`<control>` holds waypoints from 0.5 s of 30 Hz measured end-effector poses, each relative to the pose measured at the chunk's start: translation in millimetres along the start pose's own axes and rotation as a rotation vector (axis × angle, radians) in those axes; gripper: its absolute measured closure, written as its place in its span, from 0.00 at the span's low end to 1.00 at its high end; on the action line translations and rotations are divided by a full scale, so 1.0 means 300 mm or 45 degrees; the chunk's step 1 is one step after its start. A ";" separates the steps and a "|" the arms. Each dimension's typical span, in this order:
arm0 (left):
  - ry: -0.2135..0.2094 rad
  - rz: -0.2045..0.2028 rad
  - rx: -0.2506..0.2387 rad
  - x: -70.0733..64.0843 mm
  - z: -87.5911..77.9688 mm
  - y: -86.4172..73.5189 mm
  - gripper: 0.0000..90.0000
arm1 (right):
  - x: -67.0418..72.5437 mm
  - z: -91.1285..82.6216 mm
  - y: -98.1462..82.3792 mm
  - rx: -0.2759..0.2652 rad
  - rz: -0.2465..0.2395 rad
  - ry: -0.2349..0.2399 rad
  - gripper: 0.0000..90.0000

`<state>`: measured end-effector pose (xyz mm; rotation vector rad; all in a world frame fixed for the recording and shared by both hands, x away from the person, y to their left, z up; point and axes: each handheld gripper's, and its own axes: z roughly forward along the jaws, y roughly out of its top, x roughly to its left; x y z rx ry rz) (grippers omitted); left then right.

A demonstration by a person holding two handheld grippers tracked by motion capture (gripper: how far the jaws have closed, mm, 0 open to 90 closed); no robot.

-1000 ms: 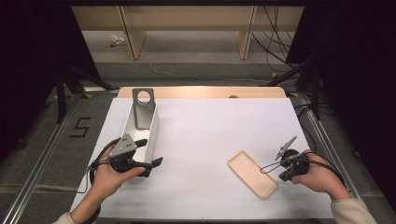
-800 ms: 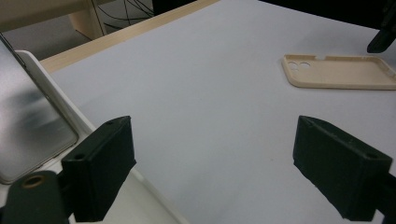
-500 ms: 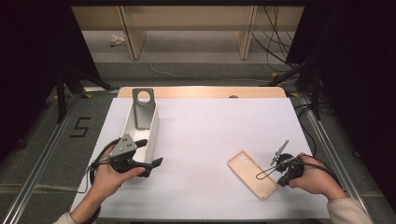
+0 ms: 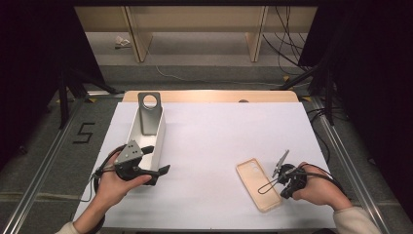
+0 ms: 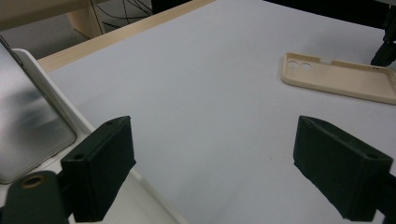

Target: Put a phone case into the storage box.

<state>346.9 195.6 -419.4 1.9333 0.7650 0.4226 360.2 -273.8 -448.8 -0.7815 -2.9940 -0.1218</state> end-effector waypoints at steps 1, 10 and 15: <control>0.000 0.000 -0.001 -0.001 0.000 0.000 0.13 | 0.006 0.002 0.005 -0.002 -0.004 0.013 1.00; -0.002 -0.002 0.000 0.000 0.001 -0.001 0.13 | 0.045 0.009 0.047 0.011 -0.065 0.019 1.00; -0.001 -0.003 0.000 0.000 0.001 -0.001 0.13 | 0.053 0.011 0.060 0.009 -0.090 0.014 1.00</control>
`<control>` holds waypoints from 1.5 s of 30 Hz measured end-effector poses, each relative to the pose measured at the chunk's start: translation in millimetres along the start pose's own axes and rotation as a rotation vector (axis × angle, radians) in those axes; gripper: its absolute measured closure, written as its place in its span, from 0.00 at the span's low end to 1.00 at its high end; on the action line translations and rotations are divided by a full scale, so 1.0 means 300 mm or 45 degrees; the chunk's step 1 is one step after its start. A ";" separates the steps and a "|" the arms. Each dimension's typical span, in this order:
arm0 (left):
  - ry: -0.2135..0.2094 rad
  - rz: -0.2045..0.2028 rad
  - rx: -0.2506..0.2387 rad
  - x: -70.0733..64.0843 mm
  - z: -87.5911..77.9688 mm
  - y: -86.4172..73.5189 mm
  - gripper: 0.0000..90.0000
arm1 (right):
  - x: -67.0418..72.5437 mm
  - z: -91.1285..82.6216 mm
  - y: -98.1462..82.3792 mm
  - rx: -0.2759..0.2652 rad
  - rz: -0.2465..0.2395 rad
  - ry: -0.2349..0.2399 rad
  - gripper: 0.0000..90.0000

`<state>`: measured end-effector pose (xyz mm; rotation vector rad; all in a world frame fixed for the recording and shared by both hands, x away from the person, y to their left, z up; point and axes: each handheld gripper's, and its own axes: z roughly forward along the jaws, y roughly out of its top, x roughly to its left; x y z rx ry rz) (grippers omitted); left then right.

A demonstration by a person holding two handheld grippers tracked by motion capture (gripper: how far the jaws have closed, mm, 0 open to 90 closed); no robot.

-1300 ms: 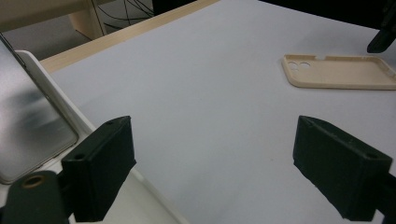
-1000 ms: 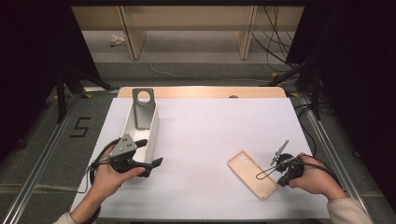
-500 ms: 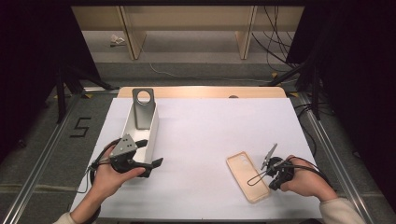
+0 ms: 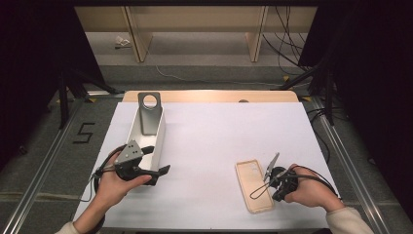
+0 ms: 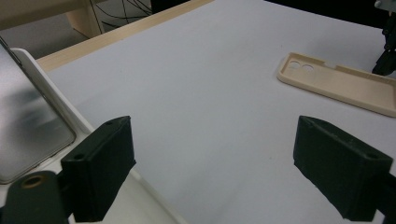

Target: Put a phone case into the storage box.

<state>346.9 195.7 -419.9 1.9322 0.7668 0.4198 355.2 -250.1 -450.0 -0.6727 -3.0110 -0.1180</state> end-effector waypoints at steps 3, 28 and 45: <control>-0.001 -0.001 0.000 0.000 0.000 0.000 0.13 | 0.006 0.001 0.007 -0.011 -0.004 0.002 1.00; -0.007 0.000 0.002 -0.002 0.002 -0.001 0.13 | 0.035 0.009 0.044 -0.048 -0.041 0.031 1.00; -0.005 0.001 0.006 0.001 0.002 -0.002 0.13 | 0.024 -0.018 0.028 -0.118 -0.120 -0.081 0.63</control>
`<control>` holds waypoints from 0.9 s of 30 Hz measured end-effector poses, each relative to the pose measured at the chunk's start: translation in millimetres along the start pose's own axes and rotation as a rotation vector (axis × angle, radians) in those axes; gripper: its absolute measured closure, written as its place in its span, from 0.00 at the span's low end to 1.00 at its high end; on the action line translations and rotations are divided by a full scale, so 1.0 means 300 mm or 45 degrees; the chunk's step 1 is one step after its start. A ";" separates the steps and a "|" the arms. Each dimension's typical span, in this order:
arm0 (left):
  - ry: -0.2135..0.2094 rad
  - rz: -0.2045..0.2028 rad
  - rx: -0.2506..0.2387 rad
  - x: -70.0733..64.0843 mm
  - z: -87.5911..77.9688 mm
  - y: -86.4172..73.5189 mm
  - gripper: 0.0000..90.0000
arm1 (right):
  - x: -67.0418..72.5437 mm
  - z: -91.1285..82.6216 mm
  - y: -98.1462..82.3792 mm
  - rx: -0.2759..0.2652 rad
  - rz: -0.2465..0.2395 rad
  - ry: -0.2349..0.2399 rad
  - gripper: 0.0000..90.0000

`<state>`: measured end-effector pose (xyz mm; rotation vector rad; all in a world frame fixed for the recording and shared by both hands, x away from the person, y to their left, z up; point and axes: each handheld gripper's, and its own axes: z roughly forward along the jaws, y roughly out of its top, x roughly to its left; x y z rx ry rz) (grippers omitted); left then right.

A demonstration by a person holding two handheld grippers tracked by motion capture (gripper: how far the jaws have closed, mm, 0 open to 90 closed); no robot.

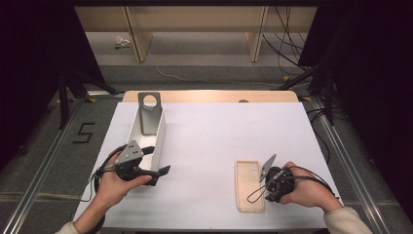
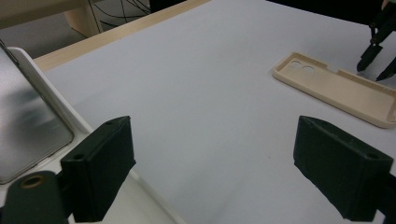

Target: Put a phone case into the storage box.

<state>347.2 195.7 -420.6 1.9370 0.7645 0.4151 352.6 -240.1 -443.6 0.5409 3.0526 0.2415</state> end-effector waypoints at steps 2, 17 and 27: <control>-0.002 -0.001 0.001 0.000 0.000 -0.001 0.13 | -0.002 -0.013 -0.006 -0.017 -0.013 -0.012 0.54; -0.007 -0.006 -0.005 -0.002 0.001 0.001 0.13 | 0.053 -0.035 0.069 -0.022 -0.163 -0.055 0.25; -0.010 -0.005 -0.004 -0.002 0.001 0.001 0.13 | 0.101 -0.006 0.132 0.018 -0.258 -0.018 0.26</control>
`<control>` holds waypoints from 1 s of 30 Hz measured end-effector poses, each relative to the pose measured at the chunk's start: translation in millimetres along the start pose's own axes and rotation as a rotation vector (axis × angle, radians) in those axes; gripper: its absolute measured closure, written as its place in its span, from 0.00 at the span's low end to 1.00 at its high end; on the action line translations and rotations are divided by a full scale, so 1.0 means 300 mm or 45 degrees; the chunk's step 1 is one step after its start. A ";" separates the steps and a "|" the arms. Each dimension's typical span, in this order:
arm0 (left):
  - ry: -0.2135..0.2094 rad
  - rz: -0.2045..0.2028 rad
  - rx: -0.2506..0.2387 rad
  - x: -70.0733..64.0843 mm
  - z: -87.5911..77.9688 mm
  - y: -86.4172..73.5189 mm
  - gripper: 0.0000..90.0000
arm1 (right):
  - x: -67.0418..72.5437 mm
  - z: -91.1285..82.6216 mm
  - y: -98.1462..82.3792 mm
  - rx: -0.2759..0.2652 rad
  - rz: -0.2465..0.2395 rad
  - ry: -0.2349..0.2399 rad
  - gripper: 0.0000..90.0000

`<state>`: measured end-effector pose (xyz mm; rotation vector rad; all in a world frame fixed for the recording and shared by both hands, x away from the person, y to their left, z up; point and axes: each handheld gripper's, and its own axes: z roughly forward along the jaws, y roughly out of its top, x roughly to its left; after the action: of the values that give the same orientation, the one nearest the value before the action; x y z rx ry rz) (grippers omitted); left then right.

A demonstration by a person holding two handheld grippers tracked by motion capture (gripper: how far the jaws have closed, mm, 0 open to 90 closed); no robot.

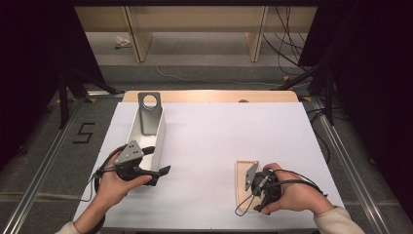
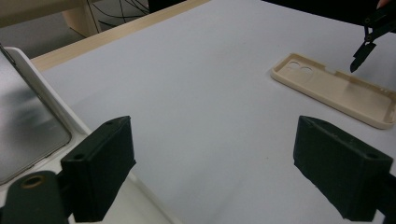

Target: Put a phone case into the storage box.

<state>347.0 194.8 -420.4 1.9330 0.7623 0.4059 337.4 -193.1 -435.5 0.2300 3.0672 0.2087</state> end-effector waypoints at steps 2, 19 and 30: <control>0.000 0.001 0.000 0.000 0.000 0.000 0.13 | 0.003 0.009 0.013 -0.002 -0.022 0.005 0.28; -0.006 0.003 0.006 -0.002 0.002 -0.001 0.13 | 0.035 0.060 0.068 0.083 -0.062 0.031 0.36; -0.007 0.003 0.006 -0.002 0.002 -0.001 0.13 | 0.048 0.073 0.075 0.106 -0.090 0.010 0.45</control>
<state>346.8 194.0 -421.1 1.9390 0.7581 0.4007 328.1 -166.1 -454.6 0.1252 3.0887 0.0786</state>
